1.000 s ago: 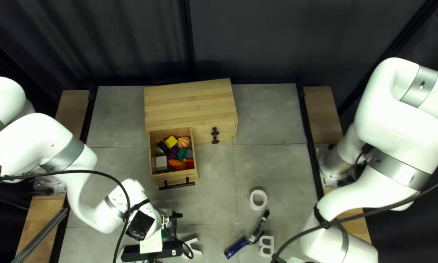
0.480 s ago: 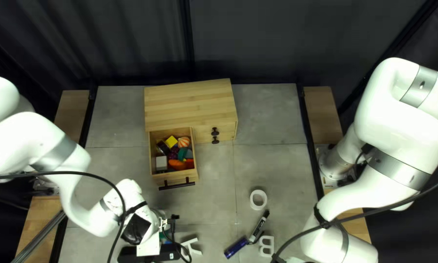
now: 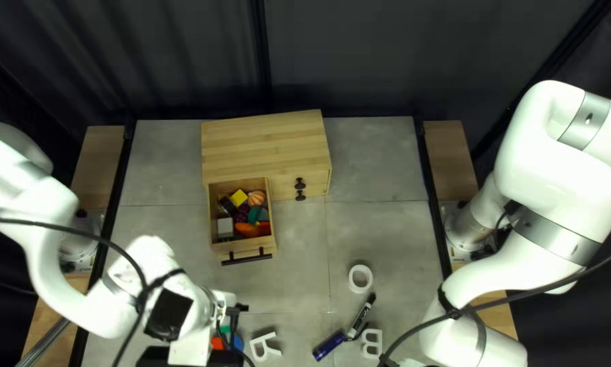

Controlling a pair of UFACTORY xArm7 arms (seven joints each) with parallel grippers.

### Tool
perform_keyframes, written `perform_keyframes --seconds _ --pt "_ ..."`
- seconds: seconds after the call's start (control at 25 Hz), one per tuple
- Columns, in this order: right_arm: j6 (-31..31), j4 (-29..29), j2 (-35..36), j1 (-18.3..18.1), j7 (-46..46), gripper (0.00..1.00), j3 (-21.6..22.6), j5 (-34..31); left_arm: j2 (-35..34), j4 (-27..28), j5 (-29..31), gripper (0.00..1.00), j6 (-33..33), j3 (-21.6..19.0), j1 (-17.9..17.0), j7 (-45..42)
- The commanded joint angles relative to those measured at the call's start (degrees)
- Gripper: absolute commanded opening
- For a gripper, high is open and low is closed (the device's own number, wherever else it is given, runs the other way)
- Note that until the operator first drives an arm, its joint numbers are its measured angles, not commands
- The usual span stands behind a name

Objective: Open drawers and place objects into drawer and close

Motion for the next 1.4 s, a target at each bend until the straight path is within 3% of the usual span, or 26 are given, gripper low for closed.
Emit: perform_keyframes --seconds 0.04,0.16,0.2,0.24,0.28,0.32,0.48,0.64,0.88,1.0,1.24,1.4 --pt "0.0 0.0 0.0 0.0 0.0 1.0 0.0 0.0 -0.6 0.0 3.5 0.0 -0.4 2.9 2.9 4.0" --pt "0.0 0.0 0.0 0.0 0.0 1.0 0.0 0.0 0.1 -2.2 6.0 0.04 -3.2 4.3 4.3 3.4" --pt "0.0 0.0 0.0 0.0 0.0 1.0 0.0 0.0 -0.2 -4.3 6.8 0.23 -5.0 4.8 4.8 2.4" --pt "0.0 0.0 0.0 0.0 0.0 1.0 0.0 0.0 -0.4 -5.2 7.2 0.73 -5.6 5.0 4.9 1.7" --pt "0.0 0.0 0.0 0.0 0.0 1.0 0.0 0.0 -0.9 -7.5 7.9 0.96 -7.5 5.4 5.3 0.2" --pt "0.0 0.0 0.0 0.0 0.0 1.0 0.0 0.0 -1.3 -8.6 7.9 1.0 -8.4 5.6 5.4 -0.6" --pt "0.0 0.0 0.0 0.0 0.0 1.0 0.0 0.0 -3.6 -11.7 7.1 1.0 -8.9 4.9 4.8 -4.5" --pt "0.0 0.0 0.0 0.0 0.0 1.0 0.0 0.0 -5.2 -10.9 4.0 1.0 -6.5 2.8 2.7 -6.3" --pt "0.0 0.0 0.0 0.0 0.0 1.0 0.0 0.0 4.8 0.5 -3.0 1.0 -3.0 -3.0 -3.4 -6.6" --pt "0.0 0.0 0.0 0.0 0.0 1.0 0.0 0.0 10.0 3.5 -4.7 1.0 -3.9 -4.4 -5.2 -8.2" --pt "0.0 0.0 0.0 0.0 0.0 1.0 0.0 0.0 15.9 0.7 -6.2 1.0 -10.6 -5.3 -6.6 -9.7" --pt "0.0 0.0 0.0 0.0 0.0 1.0 0.0 0.0 19.7 2.7 -3.9 1.0 -12.3 -5.0 -8.0 -9.9"
